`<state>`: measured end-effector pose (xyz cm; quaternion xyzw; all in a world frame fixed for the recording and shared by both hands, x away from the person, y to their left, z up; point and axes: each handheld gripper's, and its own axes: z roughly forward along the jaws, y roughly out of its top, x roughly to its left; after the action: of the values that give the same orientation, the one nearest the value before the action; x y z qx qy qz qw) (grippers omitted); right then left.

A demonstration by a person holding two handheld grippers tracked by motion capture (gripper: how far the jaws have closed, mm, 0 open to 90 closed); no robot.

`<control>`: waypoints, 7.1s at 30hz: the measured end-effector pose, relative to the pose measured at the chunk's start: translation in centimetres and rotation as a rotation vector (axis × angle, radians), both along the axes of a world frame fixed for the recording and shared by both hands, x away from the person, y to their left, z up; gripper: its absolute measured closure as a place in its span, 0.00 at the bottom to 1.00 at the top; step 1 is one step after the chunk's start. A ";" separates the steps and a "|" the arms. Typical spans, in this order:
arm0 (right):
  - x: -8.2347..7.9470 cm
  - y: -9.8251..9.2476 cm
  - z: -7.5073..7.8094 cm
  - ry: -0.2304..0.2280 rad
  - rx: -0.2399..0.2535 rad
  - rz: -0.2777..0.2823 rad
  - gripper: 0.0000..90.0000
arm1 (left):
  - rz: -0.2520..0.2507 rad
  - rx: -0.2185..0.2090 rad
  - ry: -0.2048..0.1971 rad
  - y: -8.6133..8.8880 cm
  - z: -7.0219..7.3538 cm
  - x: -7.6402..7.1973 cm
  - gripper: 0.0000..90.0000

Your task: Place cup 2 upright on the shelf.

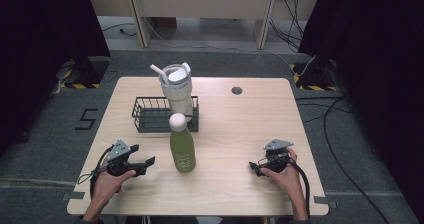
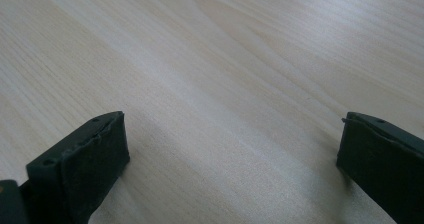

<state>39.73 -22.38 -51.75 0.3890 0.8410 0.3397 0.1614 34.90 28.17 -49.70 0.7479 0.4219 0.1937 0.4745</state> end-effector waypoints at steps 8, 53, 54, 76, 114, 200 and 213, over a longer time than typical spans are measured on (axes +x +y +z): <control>0.0 0.0 0.0 0.000 0.000 0.000 0.00 | -0.033 -0.027 -0.005 -0.9 0.2 -0.2 0.17; 0.1 0.0 0.0 0.003 0.001 0.002 0.00 | -0.219 -0.133 -0.113 -8.5 2.3 -0.4 0.17; 0.1 0.0 0.0 0.003 0.001 0.002 0.00 | -0.221 -0.135 -0.111 -8.7 2.3 -0.3 0.17; 0.1 0.0 0.0 0.003 0.001 0.003 0.00 | -0.215 -0.157 -0.139 -10.9 1.6 1.5 0.18; 0.1 0.0 0.0 0.003 0.001 0.009 0.00 | -0.131 -0.115 -0.173 -7.5 3.9 2.3 0.22; 0.1 0.0 0.0 0.003 0.001 0.011 0.00 | 0.038 -0.125 -0.245 -0.3 11.5 6.0 0.22; 0.1 0.0 0.0 0.005 0.000 0.010 0.00 | 0.056 -0.122 -0.251 0.2 13.3 7.4 0.22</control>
<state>39.86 -22.37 -51.73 0.3856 0.8433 0.3396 0.1575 42.28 28.33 -36.39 0.6756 0.3910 0.2730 0.5623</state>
